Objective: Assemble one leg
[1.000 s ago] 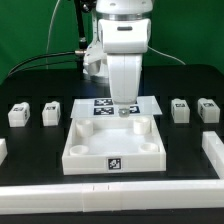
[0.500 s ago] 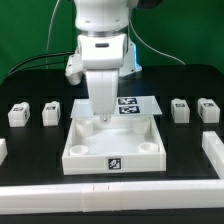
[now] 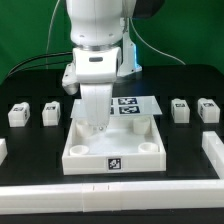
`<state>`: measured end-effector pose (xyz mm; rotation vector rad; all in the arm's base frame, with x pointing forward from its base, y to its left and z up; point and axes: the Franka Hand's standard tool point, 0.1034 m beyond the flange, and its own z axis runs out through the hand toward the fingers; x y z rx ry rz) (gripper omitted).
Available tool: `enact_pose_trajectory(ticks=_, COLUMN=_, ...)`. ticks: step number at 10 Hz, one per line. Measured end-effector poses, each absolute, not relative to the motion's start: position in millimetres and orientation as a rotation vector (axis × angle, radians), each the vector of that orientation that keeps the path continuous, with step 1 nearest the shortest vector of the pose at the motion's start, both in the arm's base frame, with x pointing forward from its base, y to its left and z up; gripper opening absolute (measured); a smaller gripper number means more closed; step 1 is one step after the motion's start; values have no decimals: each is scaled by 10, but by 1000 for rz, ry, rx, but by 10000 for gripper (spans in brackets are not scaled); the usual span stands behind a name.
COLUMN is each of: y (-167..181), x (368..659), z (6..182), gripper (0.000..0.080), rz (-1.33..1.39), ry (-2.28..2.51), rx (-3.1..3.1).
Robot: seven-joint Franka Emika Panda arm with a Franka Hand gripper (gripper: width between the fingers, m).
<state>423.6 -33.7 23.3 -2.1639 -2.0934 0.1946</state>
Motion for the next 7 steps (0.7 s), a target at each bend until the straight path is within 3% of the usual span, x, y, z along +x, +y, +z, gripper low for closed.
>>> enact_pose_trajectory(ticks=6, y=-327, x=4154, z=115, gripper=650, rz=218, ry=-2073, rx=-2150)
enact_pose_trajectory(ticks=7, y=-329, x=4153, z=114, gripper=524, rz=218, ry=-2072, rx=-2150)
